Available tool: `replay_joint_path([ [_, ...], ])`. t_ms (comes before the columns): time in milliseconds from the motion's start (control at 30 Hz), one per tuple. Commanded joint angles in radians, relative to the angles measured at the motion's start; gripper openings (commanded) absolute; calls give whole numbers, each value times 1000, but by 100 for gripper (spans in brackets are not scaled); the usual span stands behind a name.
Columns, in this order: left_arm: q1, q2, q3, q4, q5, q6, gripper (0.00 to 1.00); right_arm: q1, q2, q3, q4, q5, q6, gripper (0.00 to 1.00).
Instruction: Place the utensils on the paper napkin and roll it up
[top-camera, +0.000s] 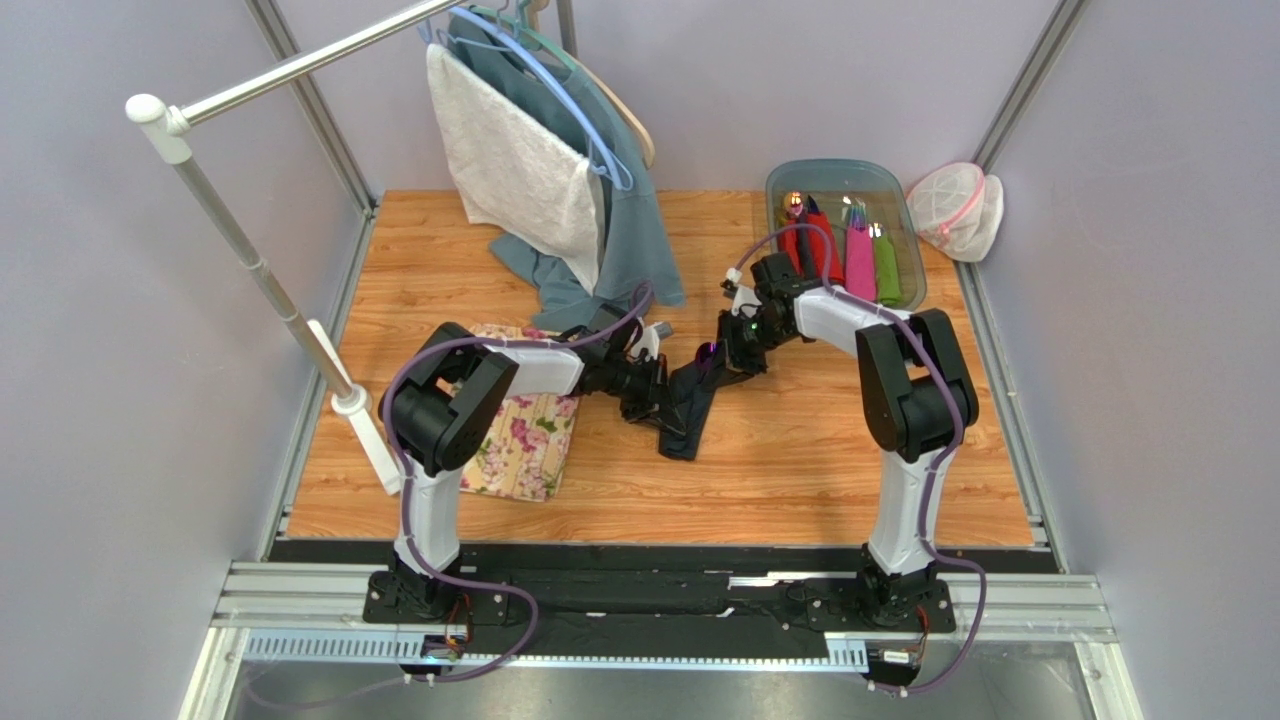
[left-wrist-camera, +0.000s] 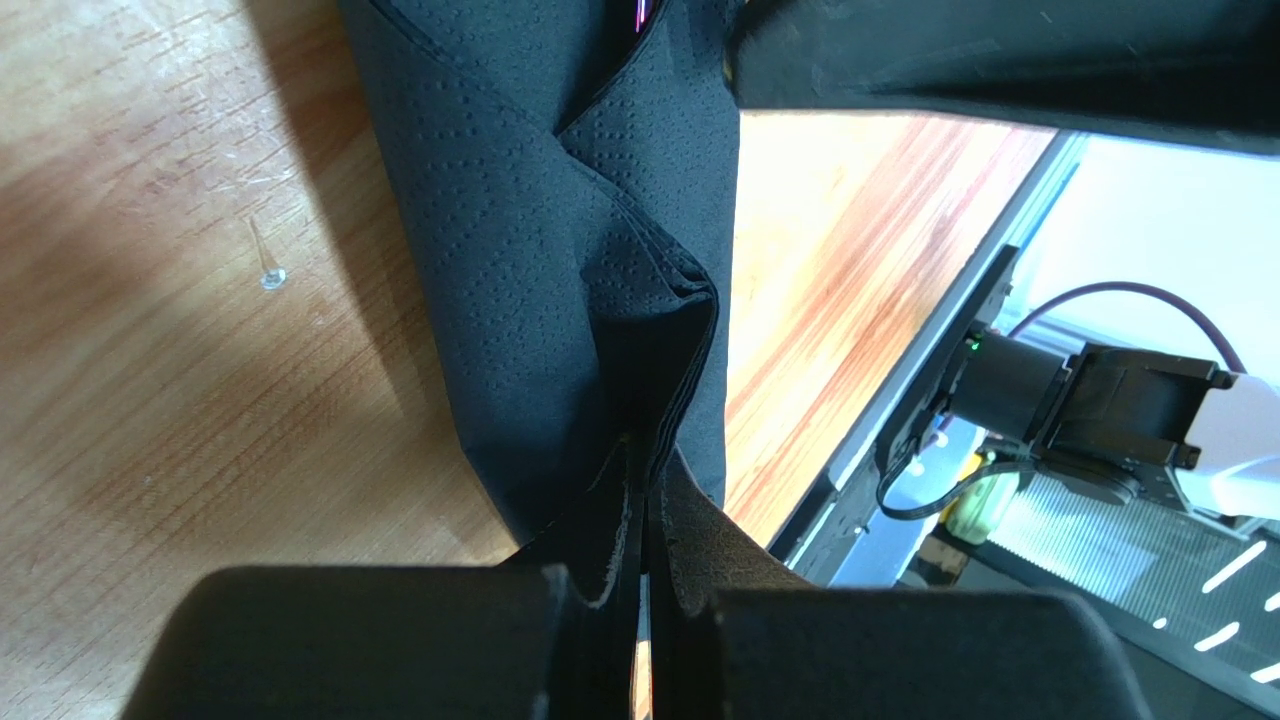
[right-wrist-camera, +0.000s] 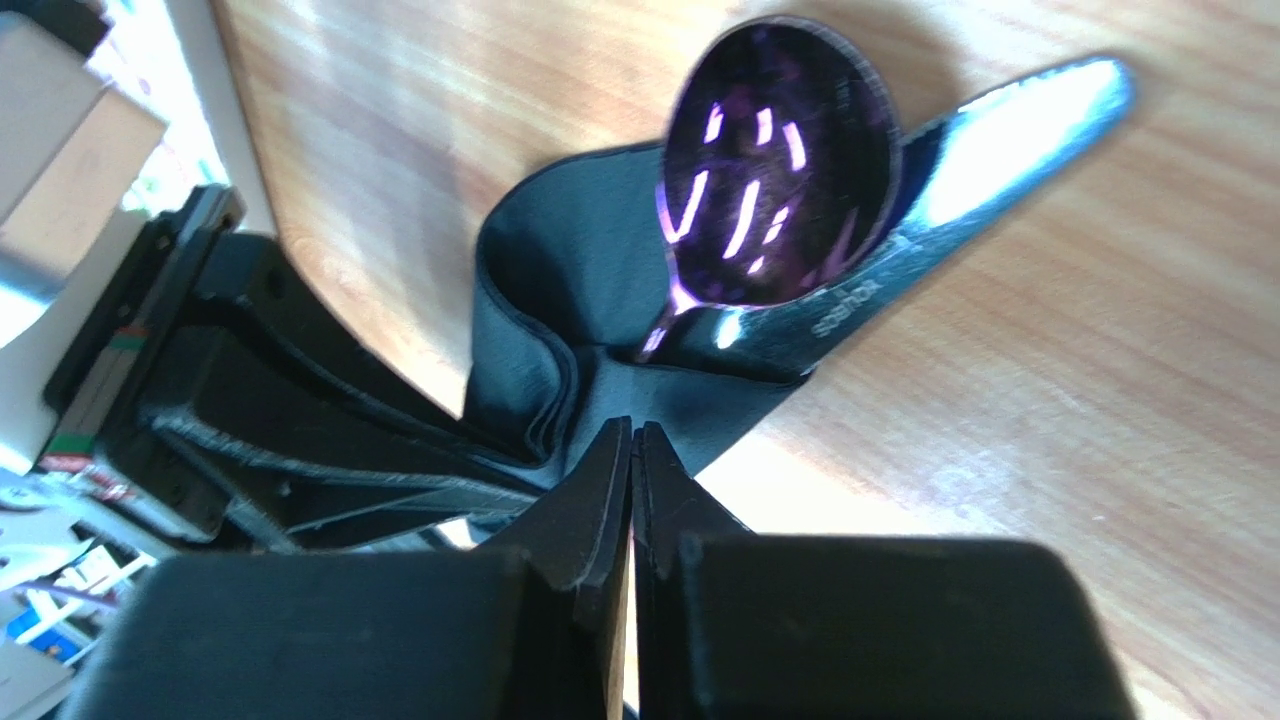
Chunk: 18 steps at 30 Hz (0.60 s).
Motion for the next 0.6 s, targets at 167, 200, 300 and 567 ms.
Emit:
replay_joint_path([
  [167,-20,13,17,-57,-77,68,0,7,62,-9,50,92,-5,1],
  [200,-25,10,18,-52,-76,72,0,8,65,-10,50,101,-5,1],
  [300,-35,-1,29,-54,-74,80,0,18,76,-15,50,124,-3,0],
  [567,-64,-68,61,-47,-76,92,0,36,82,-30,39,176,-3,0],
])
